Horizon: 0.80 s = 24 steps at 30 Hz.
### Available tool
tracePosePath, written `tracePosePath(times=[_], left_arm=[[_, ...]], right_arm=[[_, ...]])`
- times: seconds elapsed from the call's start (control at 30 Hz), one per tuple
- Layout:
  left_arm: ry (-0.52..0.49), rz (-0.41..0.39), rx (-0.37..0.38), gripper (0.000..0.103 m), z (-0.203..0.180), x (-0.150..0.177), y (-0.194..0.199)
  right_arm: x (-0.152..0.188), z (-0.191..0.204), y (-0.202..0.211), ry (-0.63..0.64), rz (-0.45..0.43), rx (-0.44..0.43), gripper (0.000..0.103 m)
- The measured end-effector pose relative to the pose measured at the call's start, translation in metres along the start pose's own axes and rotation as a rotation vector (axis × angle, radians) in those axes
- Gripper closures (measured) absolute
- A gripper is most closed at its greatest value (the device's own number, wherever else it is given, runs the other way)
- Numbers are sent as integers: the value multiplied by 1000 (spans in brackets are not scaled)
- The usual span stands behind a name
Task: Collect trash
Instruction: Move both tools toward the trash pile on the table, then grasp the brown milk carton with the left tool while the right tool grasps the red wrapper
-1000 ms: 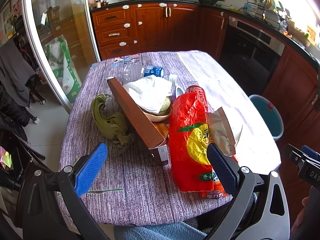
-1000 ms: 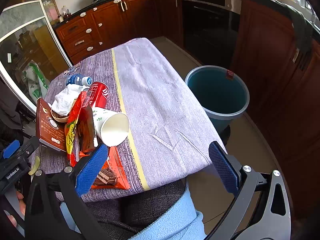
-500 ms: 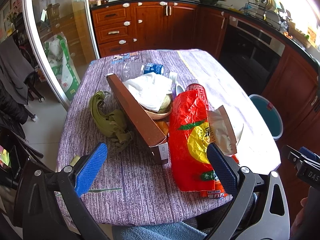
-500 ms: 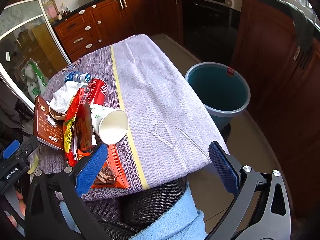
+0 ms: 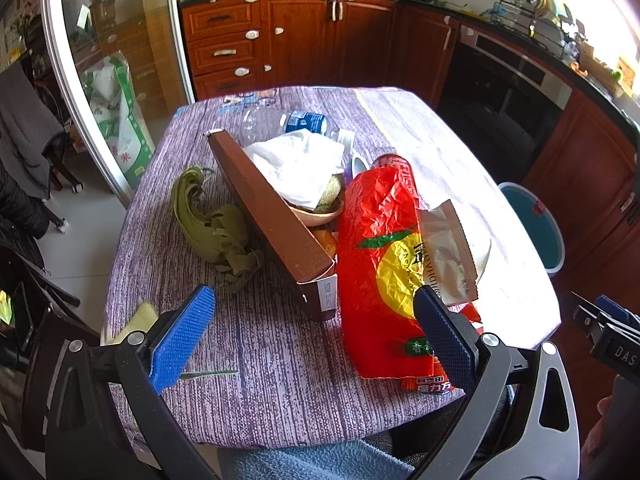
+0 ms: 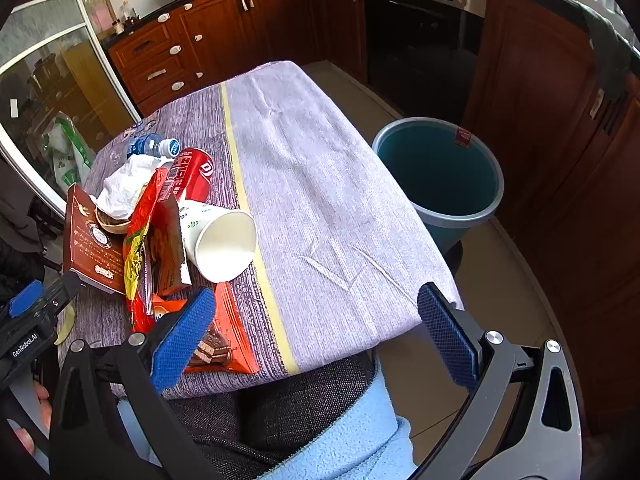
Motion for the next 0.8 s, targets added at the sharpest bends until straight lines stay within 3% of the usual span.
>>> tracePosePath(times=[0.47,0.67,0.8], left_arm=[[17,41,17,4,6,-2,-13],[-1,38,12,4,20,-27,-23],[16,115,37,7,30,-48,-41]], right_arm=[[0,-1,-12,-6,25,-7,6],[-4,-3,-15,10,-1,-16,6],[-9,0,-18,37,-14,-38,6]])
Point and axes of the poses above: each gripper's, at about its wrist camera, not at the fingertips, and y roughly against the way its jaws point, z to its left, x to its underside, the point moved 2 cm from there along -y, roughly the way its jaws point, and after that the axes turned 8 degrees about y, right-handed, at the moved point
